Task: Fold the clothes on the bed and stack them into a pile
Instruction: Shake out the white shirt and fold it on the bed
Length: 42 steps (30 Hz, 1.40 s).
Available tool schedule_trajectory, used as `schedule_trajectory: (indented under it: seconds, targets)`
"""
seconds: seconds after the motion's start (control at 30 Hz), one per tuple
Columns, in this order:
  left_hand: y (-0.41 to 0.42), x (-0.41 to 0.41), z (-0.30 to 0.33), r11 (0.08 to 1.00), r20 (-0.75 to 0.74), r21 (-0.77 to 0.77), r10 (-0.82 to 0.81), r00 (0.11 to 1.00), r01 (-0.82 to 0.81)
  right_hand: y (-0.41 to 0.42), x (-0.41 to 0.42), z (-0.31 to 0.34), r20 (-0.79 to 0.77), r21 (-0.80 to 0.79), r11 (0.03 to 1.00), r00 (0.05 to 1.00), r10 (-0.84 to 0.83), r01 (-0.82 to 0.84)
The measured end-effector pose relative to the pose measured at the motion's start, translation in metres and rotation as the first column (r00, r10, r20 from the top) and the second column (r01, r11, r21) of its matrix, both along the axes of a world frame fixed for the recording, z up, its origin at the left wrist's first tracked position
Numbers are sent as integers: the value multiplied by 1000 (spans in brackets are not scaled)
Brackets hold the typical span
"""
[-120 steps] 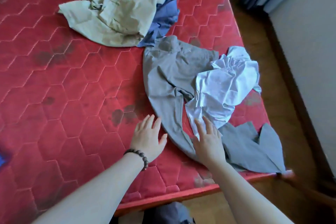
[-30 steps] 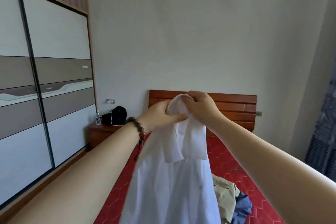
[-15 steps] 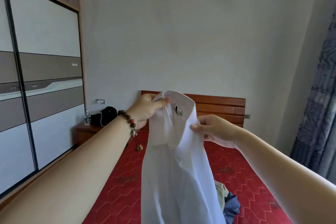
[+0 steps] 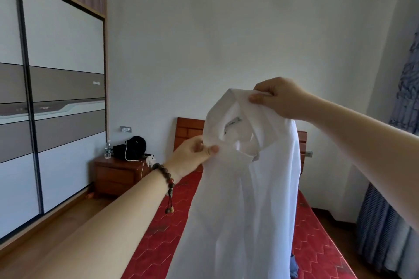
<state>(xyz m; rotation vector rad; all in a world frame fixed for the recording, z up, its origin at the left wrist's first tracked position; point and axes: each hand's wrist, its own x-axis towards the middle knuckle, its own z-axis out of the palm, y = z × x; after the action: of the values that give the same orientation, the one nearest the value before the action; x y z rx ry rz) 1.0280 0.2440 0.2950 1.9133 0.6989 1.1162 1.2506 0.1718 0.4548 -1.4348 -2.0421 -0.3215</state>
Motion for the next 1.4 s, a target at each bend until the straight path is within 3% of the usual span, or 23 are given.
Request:
schedule_trajectory:
  seconds: [0.13,0.23,0.37,0.43,0.57,0.7,0.83,1.0,1.1,1.17,1.33,1.4]
  targets:
    - [-5,12,-20,998,-51,53,18,999,-15,4,-3,-9,-80,86,996,997,16,-9]
    - [-6,10,-21,992,-40,76,106,994,-102,6,4,-29,113,-57,996,992,-60,67]
    - [-2,-1,-8,982,33,76,173,984,-175,7,20,-36,-81,57,996,995,-58,63]
    - [-3,-5,0,979,46,86,180,983,-184,6,23,-44,-3,-59,994,996,-90,90]
    - [-6,-13,8,989,57,24,144,988,-146,3,34,-45,-147,-99,993,986,-78,64]
    - [-7,-20,13,996,52,-65,64,997,-61,-5,35,-49,-135,-269,963,988,-70,31]
    - [-11,-27,26,992,96,-125,40,995,-28,-7,35,-60,-259,-243,970,963,-70,5]
    - [-27,-11,39,989,-195,114,118,974,-97,2,27,-84,-309,-140,987,944,-113,73]
    - [-24,-6,42,962,-202,179,242,949,-207,0,23,-92,-333,-110,993,939,-81,46]
    - [-22,-12,44,972,-152,102,227,962,-213,-7,23,-91,-373,-149,989,927,-50,-6]
    - [-26,-26,44,983,110,-185,3,994,18,-23,22,-91,-568,-197,956,820,71,-219]
    - [-27,-24,45,974,109,-227,7,994,18,-25,20,-93,-606,-175,955,790,87,-240]
